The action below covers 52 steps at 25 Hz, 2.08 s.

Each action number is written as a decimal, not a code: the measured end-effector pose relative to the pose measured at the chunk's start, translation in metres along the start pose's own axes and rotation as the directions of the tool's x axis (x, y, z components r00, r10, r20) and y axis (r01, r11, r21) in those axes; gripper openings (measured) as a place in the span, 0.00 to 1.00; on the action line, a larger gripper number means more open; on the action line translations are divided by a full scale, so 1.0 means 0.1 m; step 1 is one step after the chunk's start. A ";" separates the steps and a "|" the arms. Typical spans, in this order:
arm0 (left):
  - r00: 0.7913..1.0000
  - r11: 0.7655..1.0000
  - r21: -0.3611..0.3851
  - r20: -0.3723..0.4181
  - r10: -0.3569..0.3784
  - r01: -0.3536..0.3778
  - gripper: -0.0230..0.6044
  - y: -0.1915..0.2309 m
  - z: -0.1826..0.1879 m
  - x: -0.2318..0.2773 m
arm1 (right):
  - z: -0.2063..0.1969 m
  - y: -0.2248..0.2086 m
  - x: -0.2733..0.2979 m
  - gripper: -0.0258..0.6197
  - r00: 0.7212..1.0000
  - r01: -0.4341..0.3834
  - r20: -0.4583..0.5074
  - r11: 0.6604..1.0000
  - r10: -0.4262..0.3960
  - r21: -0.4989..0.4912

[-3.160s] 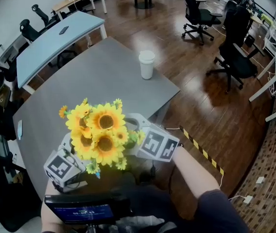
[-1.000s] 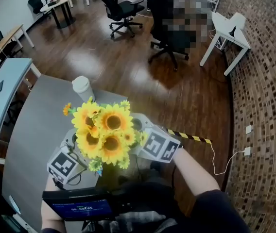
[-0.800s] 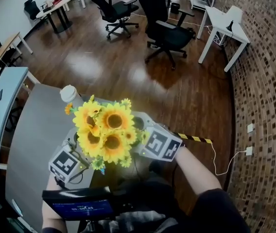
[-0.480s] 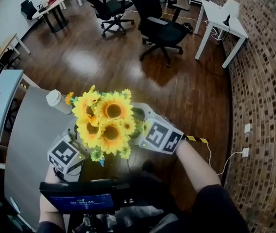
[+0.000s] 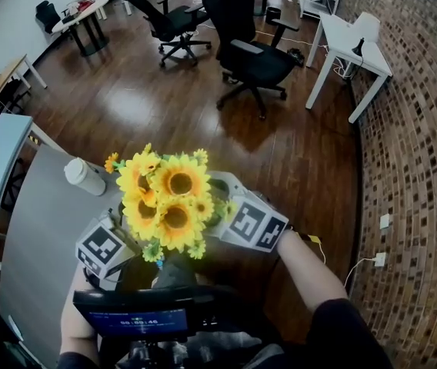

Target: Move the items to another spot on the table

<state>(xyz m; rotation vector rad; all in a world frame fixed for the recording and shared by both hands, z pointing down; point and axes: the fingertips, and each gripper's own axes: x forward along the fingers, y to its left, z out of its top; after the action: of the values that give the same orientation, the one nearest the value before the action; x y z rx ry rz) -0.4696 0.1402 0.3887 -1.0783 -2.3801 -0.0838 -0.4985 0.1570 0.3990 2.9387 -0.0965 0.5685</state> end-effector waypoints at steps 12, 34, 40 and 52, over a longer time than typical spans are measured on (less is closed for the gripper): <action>0.998 0.998 0.058 0.052 -0.041 0.038 0.66 1.02 0.07 0.63 | -0.16 -1.13 0.32 0.77 0.996 0.064 -0.065 0.998 -0.065 -0.004; 0.998 0.998 0.009 -0.002 0.061 -0.061 0.66 2.55 0.05 1.26 | -0.21 -2.67 1.05 0.77 0.998 -0.053 -0.043 0.999 0.053 -0.006; 0.988 0.988 -0.048 -0.056 0.142 -0.145 0.66 2.83 0.19 1.67 | -0.37 -3.19 0.99 0.77 0.985 -0.170 -0.020 0.985 0.170 -0.019; 0.930 0.935 -0.110 -0.195 0.311 -0.336 0.66 3.18 0.36 2.21 | -0.56 -3.86 0.93 0.77 0.939 -0.344 -0.009 0.933 0.345 -0.109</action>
<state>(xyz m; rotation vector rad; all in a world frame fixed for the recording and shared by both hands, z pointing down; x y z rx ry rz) -0.3785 0.5174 0.4154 -1.4559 -2.0354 -0.2234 -0.3978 0.5434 0.4351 2.8316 -0.6344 0.5707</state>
